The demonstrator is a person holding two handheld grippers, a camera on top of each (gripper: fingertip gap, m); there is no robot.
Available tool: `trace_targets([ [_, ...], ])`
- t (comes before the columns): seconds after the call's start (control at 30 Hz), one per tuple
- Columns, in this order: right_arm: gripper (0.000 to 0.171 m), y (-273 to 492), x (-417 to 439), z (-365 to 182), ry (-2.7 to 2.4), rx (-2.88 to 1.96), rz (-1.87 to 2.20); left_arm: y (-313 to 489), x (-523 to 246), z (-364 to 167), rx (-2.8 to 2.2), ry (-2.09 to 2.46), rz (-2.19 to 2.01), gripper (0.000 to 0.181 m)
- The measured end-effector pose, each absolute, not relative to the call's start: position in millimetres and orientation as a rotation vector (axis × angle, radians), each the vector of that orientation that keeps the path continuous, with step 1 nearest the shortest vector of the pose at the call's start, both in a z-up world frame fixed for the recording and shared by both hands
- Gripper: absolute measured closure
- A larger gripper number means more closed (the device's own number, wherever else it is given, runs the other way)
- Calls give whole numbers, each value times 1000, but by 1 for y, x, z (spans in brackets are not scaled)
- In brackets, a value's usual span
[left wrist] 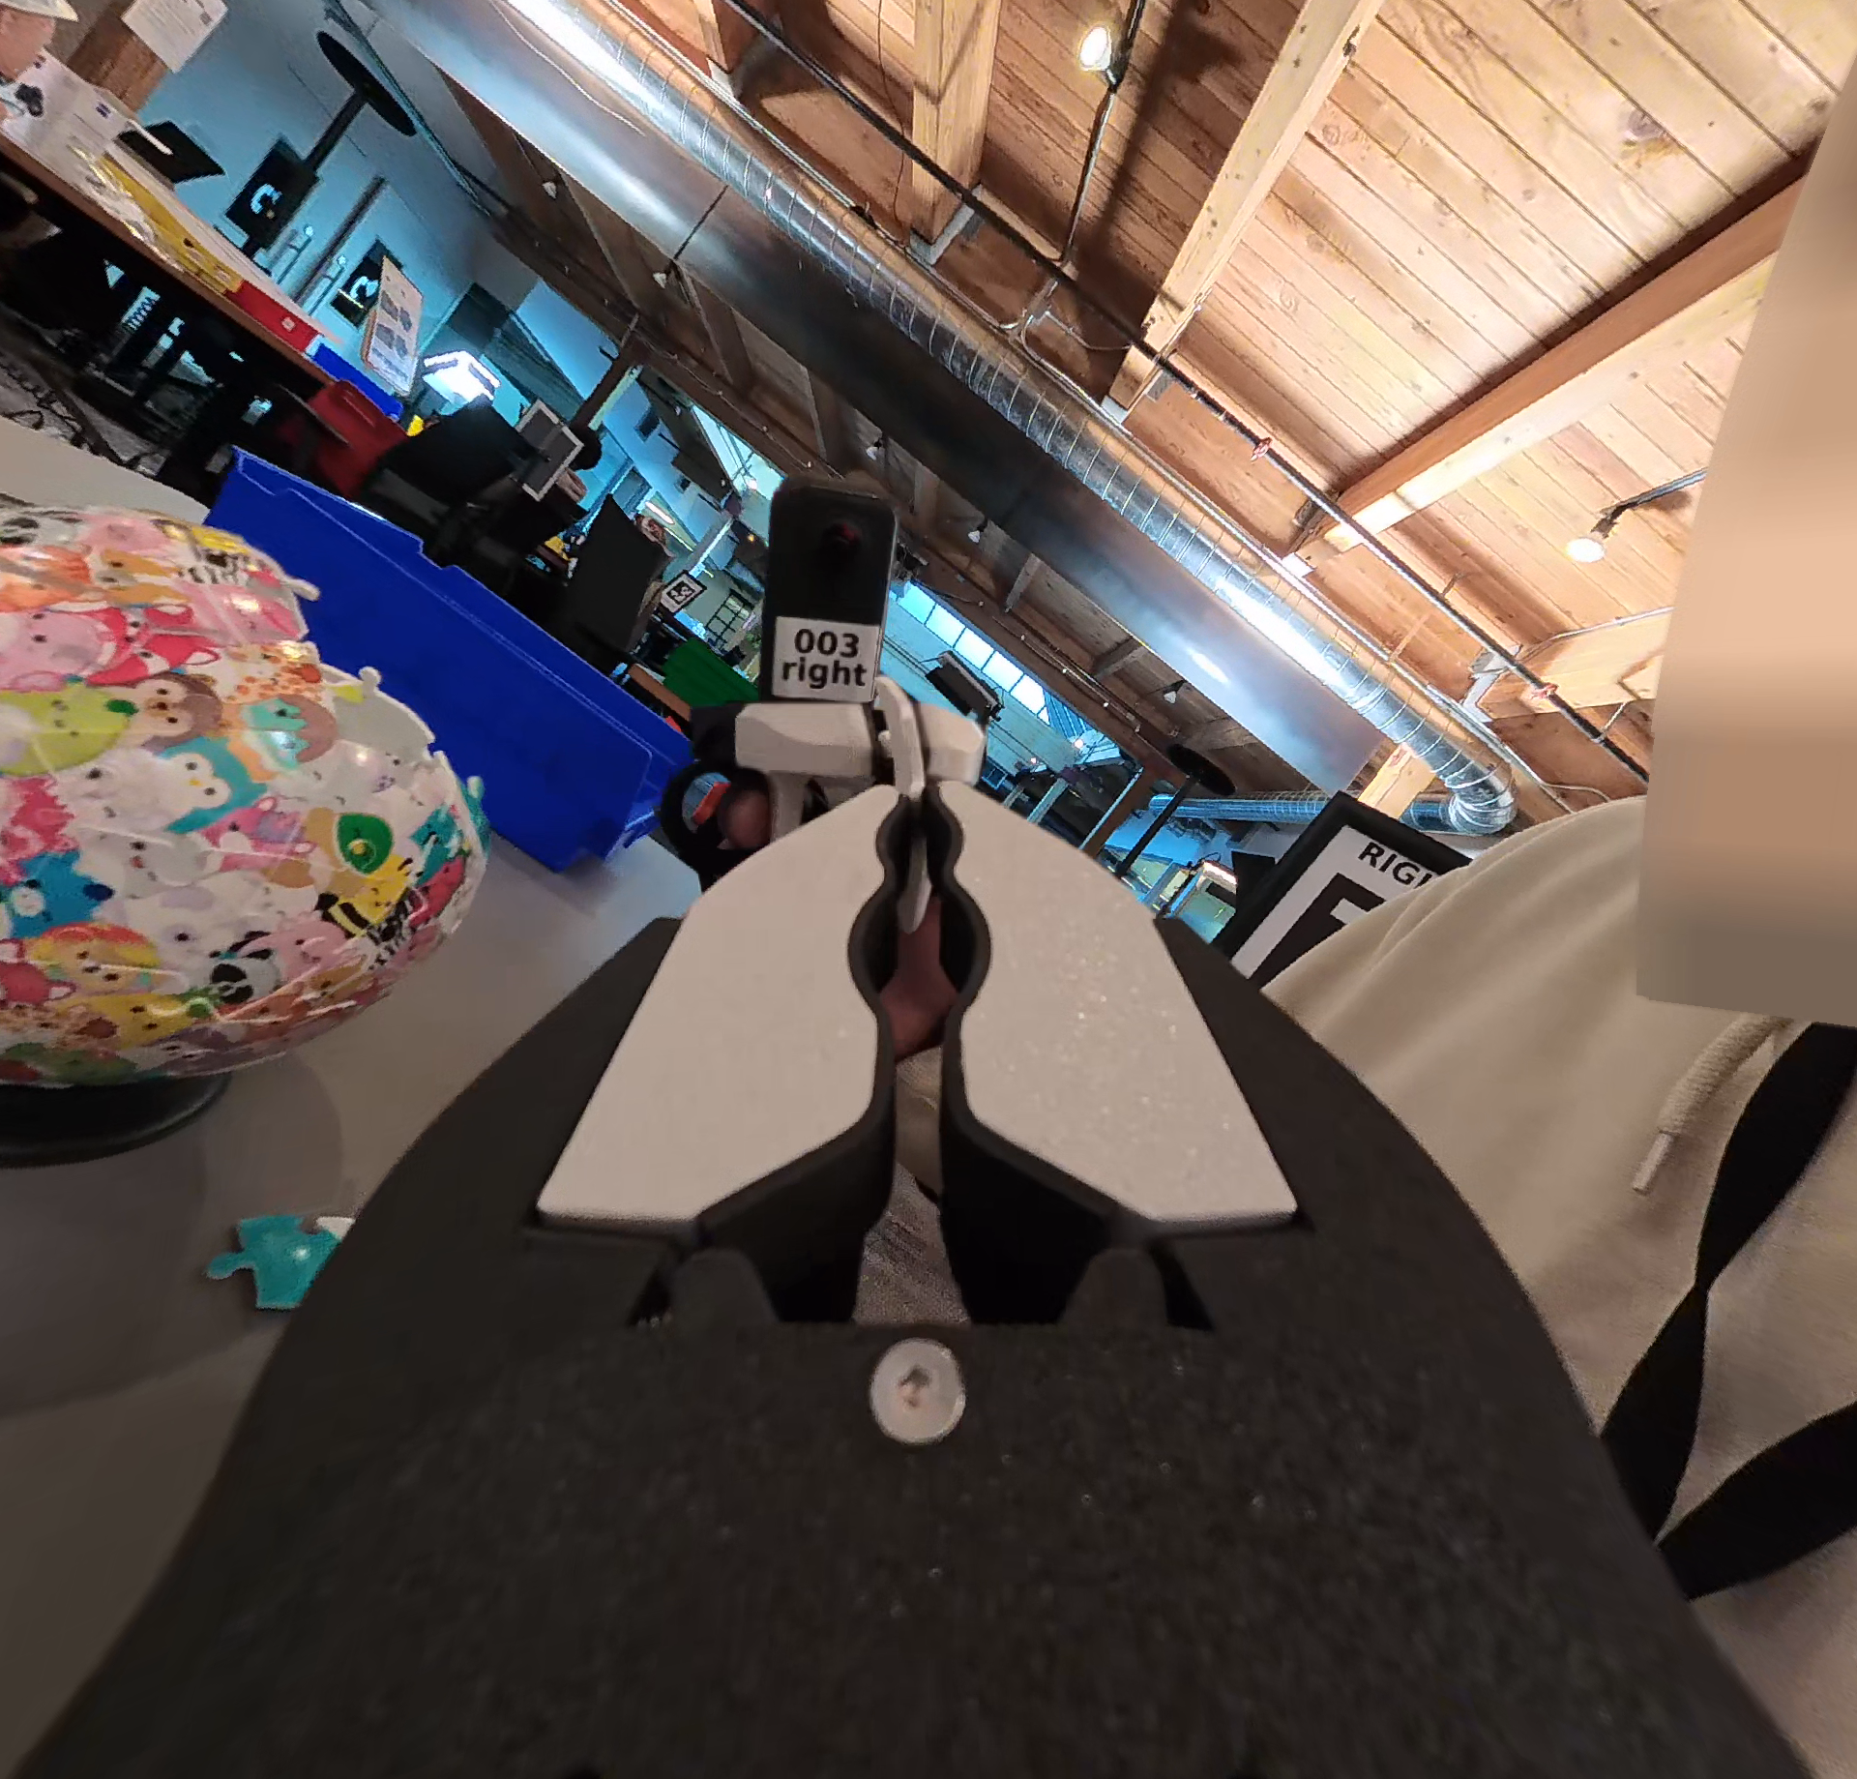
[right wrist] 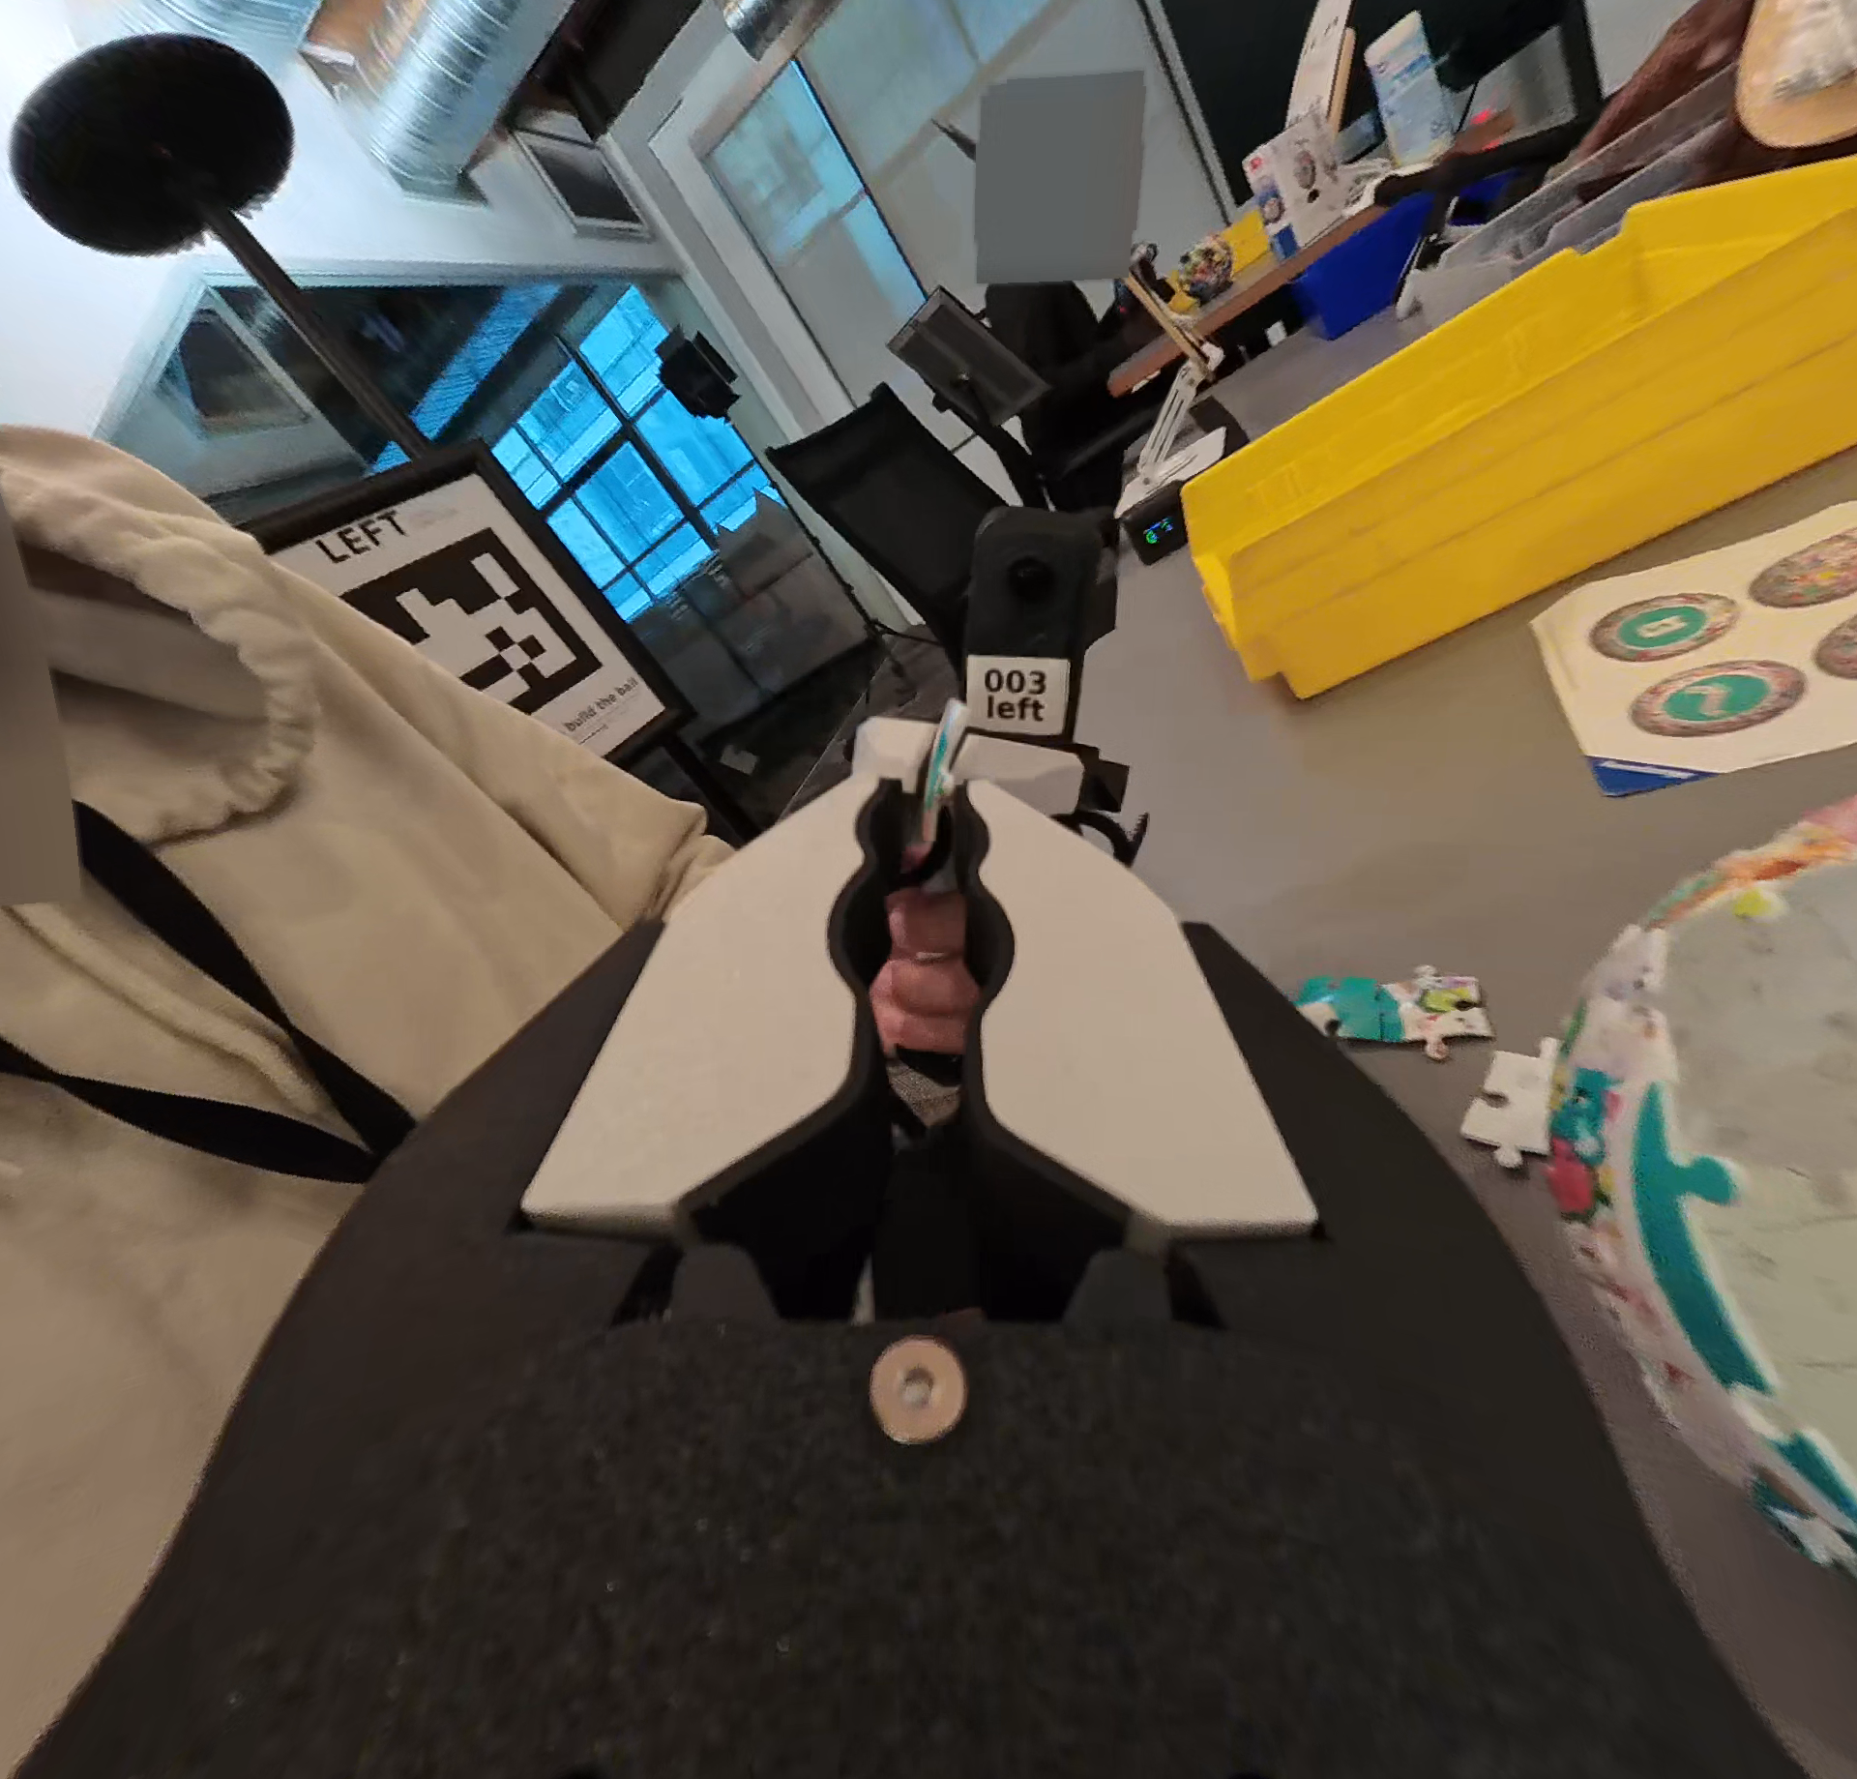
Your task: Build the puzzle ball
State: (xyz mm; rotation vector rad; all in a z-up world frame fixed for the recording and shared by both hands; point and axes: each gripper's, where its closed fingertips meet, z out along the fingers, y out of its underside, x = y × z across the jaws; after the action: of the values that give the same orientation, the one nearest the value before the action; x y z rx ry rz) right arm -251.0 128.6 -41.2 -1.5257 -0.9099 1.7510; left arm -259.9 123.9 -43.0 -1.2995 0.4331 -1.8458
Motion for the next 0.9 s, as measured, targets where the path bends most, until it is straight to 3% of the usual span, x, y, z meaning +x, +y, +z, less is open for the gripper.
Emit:
trace_targets([
  [0.23,168,127,-249,-45,-974,-1593,1707,122,-250,-51,-1362,483,-1794,179],
  [0.43,169,175,-209,-57,-1268,-1979,1334,132,-253,-76,-1551,575,-1602,172],
  [0.9,169,218,-209,-87,-1467,-2389,1414,131,-255,-80,-1587,659,-1495,176],
])
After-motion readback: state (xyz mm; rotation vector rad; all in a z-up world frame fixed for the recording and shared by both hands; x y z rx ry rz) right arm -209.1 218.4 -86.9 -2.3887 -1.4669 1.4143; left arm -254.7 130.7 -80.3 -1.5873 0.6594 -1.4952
